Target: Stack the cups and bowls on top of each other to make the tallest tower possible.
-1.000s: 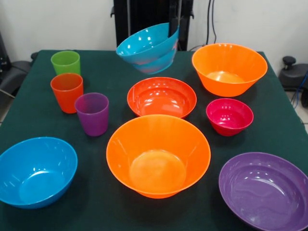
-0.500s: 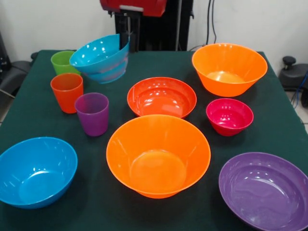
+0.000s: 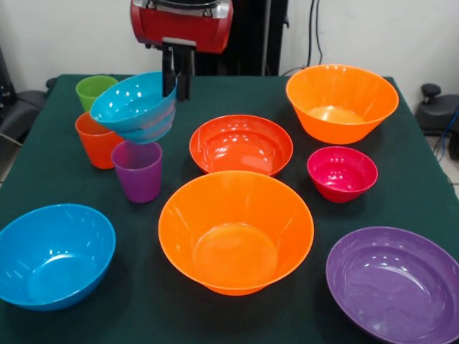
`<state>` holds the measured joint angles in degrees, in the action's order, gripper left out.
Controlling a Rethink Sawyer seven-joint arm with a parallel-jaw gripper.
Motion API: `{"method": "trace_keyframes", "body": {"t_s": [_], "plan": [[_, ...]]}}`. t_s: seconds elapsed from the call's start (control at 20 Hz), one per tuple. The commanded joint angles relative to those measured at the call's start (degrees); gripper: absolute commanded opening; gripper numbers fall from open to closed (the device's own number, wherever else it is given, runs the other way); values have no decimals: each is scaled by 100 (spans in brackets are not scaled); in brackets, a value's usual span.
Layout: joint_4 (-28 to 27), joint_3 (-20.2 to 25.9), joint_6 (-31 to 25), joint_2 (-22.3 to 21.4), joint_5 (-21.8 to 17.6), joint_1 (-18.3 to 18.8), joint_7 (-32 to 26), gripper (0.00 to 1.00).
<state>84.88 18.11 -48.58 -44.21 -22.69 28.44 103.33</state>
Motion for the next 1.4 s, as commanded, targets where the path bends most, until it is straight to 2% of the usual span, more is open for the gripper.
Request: {"method": "trace_keyframes", "body": {"t_s": [0.05, 0.4, 0.85, 1.4], "plan": [[-162, 513, -62, 346, -515, -27, -1390, 0], [-211, 584, -184, 395, -593, 2, -1336, 0], [-447, 308, -509, 350, -1255, -101, -1552, 0], [-747, 420, -658, 617, -1544, -93, -1620, 0]]}}
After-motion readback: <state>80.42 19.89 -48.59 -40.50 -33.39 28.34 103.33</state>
